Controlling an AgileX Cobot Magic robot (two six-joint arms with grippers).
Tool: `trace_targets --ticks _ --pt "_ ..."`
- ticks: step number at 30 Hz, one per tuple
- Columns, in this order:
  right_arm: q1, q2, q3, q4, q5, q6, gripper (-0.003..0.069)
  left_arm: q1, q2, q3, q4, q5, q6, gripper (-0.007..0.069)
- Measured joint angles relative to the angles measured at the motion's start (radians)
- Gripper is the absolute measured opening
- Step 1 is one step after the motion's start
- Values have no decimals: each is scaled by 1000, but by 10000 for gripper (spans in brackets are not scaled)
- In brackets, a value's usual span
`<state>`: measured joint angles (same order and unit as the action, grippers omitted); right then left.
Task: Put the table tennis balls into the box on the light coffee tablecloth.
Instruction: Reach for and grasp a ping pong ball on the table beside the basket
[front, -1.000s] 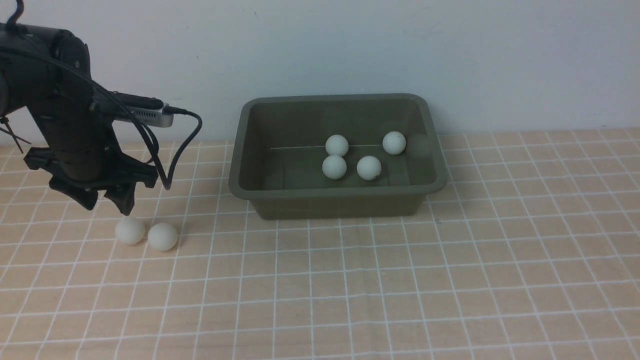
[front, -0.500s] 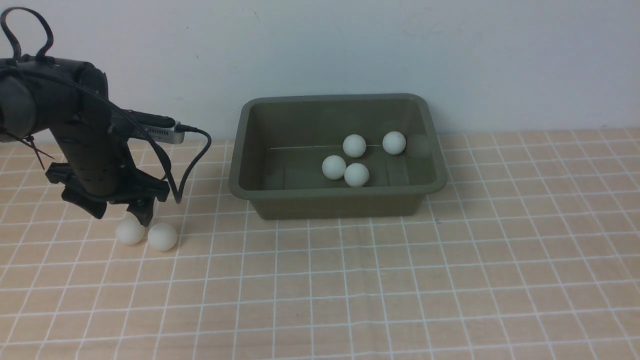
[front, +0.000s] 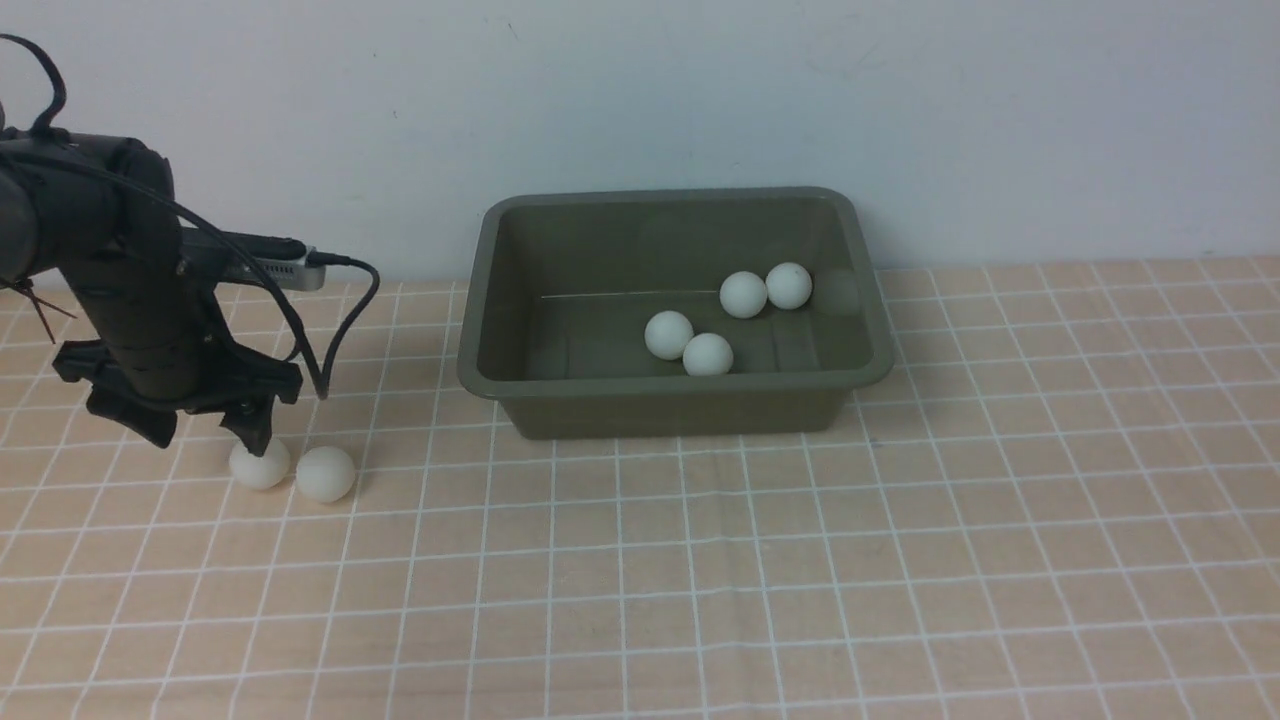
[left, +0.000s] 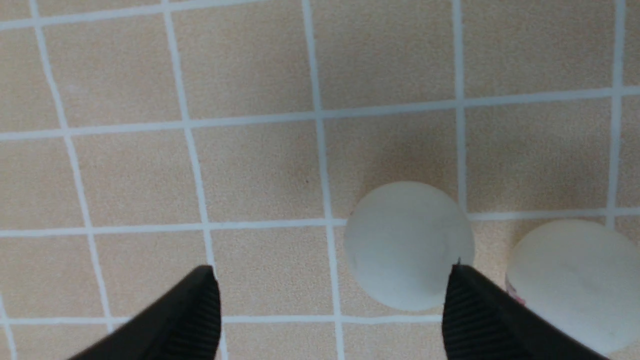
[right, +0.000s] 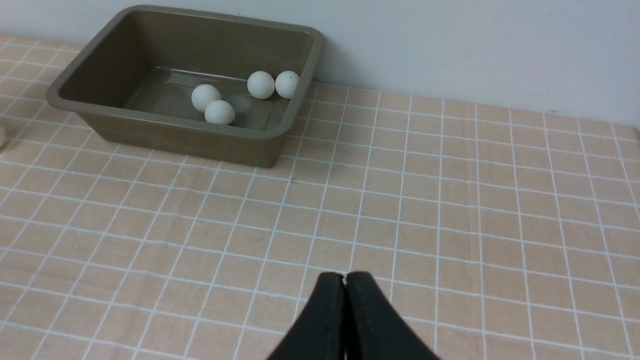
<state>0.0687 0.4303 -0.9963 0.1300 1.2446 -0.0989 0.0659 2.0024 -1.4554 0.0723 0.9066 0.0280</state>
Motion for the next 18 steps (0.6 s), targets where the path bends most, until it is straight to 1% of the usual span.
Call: trace_targets --ticks 5,9,18 --pt "0 0 0 0 0 0 -18 9 0 0 -40 0 22 498" --pt "0 0 0 0 0 0 -18 8 5 0 -100 0 42 498" --pt "0 0 0 1 0 0 -18 8 54 0 -121 -6 46 498"
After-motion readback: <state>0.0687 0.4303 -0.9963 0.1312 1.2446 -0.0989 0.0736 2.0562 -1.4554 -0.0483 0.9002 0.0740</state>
